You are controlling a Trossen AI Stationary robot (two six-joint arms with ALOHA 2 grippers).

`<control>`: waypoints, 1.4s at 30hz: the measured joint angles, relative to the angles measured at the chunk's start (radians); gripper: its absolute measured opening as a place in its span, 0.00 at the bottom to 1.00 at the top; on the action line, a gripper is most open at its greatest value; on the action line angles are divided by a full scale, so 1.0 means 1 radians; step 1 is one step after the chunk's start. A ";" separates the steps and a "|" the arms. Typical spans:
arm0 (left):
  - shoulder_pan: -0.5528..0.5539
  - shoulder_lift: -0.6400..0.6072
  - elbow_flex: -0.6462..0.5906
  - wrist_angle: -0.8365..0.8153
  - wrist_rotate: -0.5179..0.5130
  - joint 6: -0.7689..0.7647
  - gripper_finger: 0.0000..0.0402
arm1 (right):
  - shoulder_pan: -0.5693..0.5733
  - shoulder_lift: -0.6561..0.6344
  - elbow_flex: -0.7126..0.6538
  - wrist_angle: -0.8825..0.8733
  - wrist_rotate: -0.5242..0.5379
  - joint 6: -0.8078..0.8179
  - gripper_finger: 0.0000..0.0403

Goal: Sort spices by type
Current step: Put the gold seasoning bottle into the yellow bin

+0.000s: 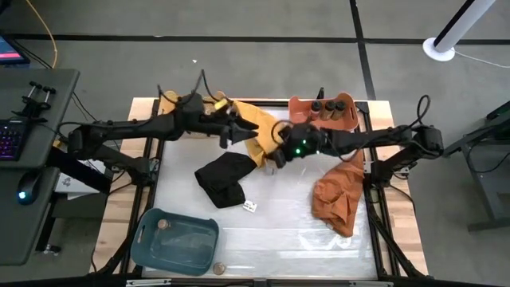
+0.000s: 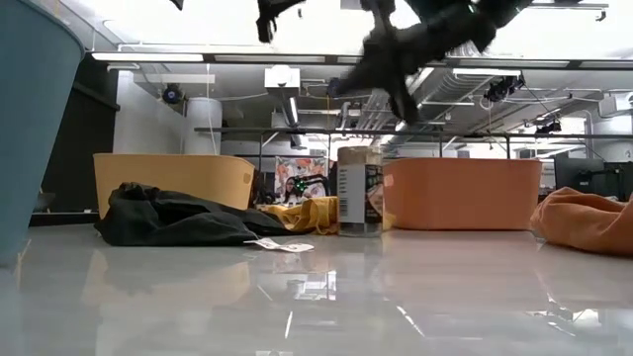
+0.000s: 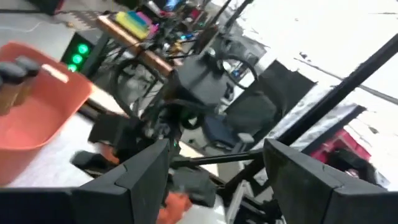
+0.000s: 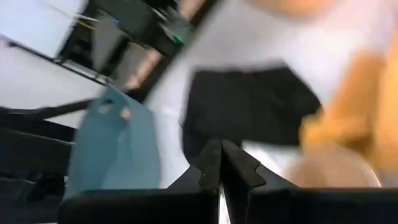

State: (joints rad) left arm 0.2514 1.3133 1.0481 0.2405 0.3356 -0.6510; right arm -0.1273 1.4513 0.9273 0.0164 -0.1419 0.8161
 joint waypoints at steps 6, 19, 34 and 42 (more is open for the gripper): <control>0.025 -0.138 0.000 -0.025 0.015 0.063 0.61 | -0.011 -0.001 0.168 -0.001 -0.007 -0.240 0.00; -0.019 -0.289 0.002 -0.250 -0.163 0.165 0.61 | -0.006 0.061 0.545 -0.605 0.280 -0.537 0.19; -0.098 0.217 0.268 -0.608 -0.143 0.518 0.66 | 0.024 0.037 0.851 -1.581 0.657 -0.286 0.54; -0.109 0.522 0.564 -0.942 -0.259 0.802 0.79 | 0.094 0.013 0.834 -1.587 0.646 -0.173 0.56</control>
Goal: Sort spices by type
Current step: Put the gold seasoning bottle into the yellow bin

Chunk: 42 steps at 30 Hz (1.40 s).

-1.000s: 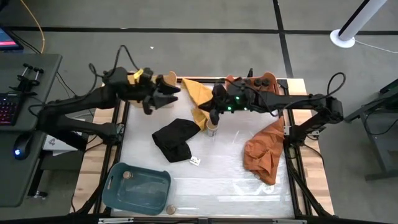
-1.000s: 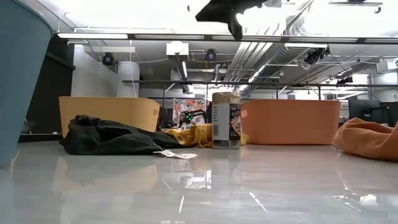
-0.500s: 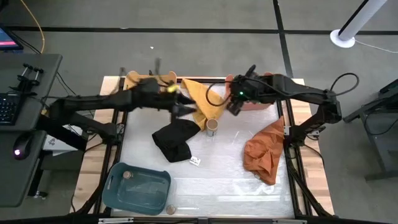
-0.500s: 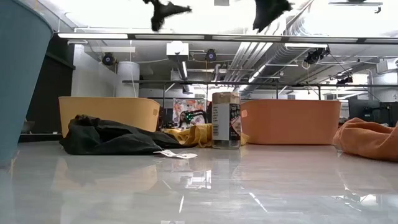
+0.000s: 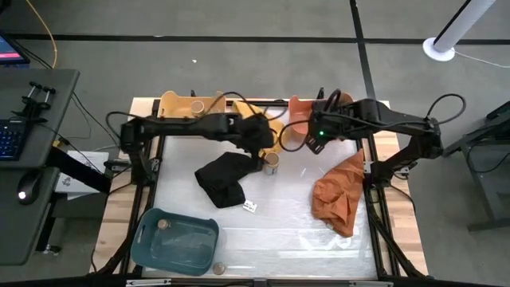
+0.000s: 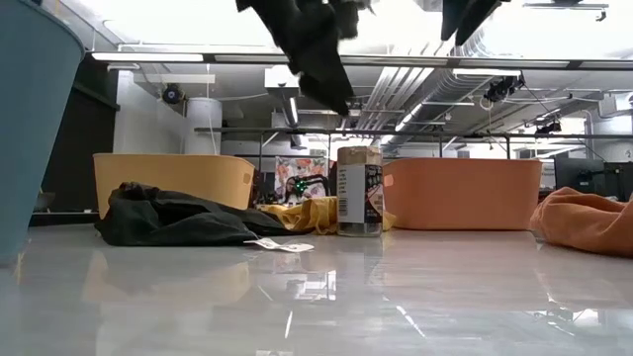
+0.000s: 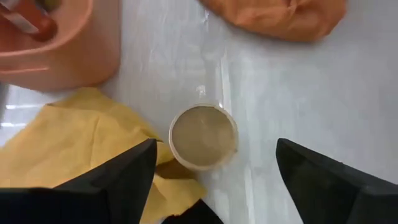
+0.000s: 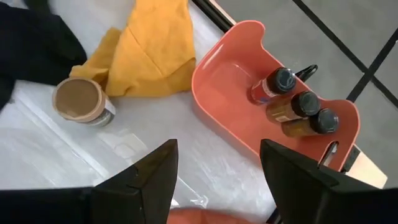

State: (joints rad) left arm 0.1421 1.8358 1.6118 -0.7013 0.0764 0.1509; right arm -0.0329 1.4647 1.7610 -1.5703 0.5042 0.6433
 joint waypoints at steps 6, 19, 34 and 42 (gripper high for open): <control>0.000 0.085 0.016 0.041 0.001 -0.015 0.84 | 0.028 0.000 -0.038 0.000 0.009 0.018 0.56; -0.002 0.112 -0.028 0.124 0.010 -0.019 0.84 | 0.029 0.000 -0.124 0.002 0.001 0.038 0.56; -0.015 0.174 -0.024 0.180 -0.034 -0.013 0.84 | 0.029 0.000 -0.124 0.017 0.001 0.038 0.56; -0.028 0.179 -0.021 0.179 -0.056 -0.037 0.84 | 0.029 0.000 -0.124 0.027 0.001 0.038 0.56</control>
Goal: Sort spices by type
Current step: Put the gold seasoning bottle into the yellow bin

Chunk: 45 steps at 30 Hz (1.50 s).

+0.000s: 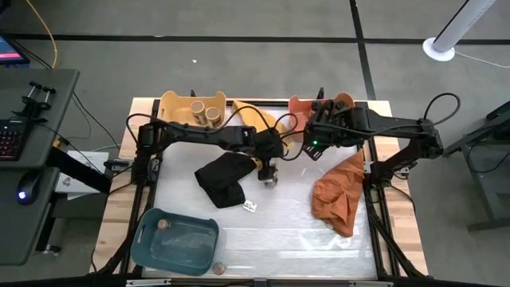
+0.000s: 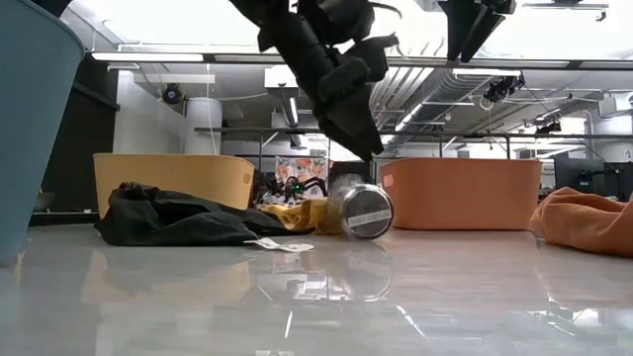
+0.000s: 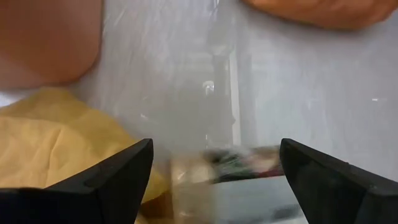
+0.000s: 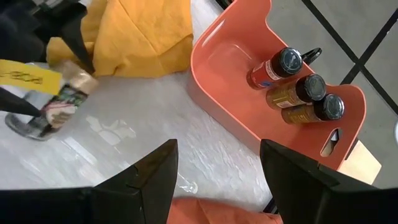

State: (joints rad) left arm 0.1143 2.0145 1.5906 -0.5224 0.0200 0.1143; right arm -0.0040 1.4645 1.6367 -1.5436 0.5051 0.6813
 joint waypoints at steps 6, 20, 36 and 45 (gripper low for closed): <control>-0.024 0.000 0.001 -0.037 -0.003 0.024 0.84 | 0.000 0.000 0.000 0.001 0.000 -0.002 0.56; -0.054 -0.090 -0.119 -0.179 0.008 0.098 0.84 | 0.069 0.001 -0.267 0.415 -0.345 0.102 0.56; 0.018 -0.386 -0.464 0.110 0.000 -0.057 0.84 | 0.089 0.323 -0.385 0.906 -0.266 0.595 0.56; 0.016 -0.410 -0.464 0.104 -0.003 -0.084 0.84 | 0.102 0.586 -0.026 0.445 -0.157 0.576 0.56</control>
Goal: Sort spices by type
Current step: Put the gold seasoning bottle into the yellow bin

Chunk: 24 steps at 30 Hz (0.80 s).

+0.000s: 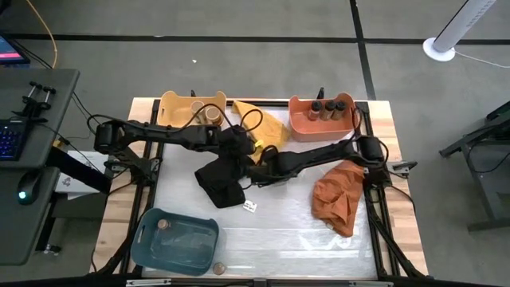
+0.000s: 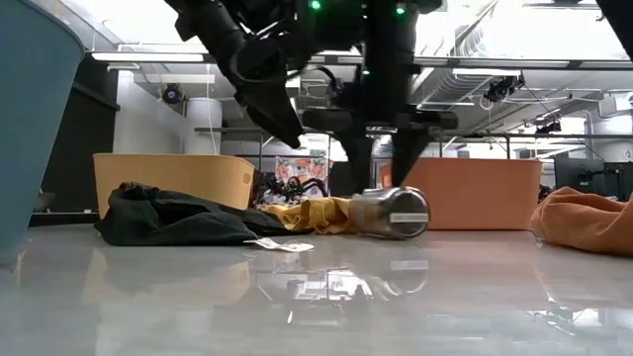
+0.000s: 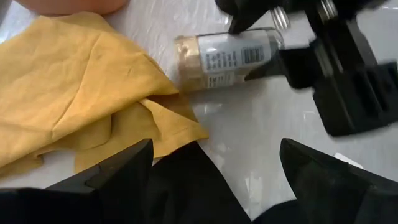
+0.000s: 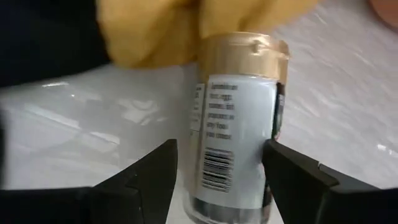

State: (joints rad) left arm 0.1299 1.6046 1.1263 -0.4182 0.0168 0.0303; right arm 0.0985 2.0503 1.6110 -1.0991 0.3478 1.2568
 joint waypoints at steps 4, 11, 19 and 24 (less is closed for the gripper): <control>0.000 -0.001 0.000 -0.010 0.004 0.004 0.84 | 0.001 0.019 0.057 0.009 0.008 -0.051 0.56; 0.000 -0.001 0.000 -0.010 0.005 -0.001 0.84 | 0.001 0.019 0.073 -0.016 -0.008 -0.054 0.56; 0.000 -0.003 0.000 -0.047 0.005 0.036 0.84 | 0.002 0.020 0.073 -0.019 -0.031 -0.113 0.56; 0.017 -0.024 0.000 -0.116 0.000 0.066 0.84 | 0.001 0.020 0.069 -0.020 -0.055 -0.114 0.58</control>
State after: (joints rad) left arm 0.1473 1.5804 1.1263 -0.5339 0.0170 0.0967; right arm 0.0991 2.0701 1.6800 -1.1196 0.2929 1.1427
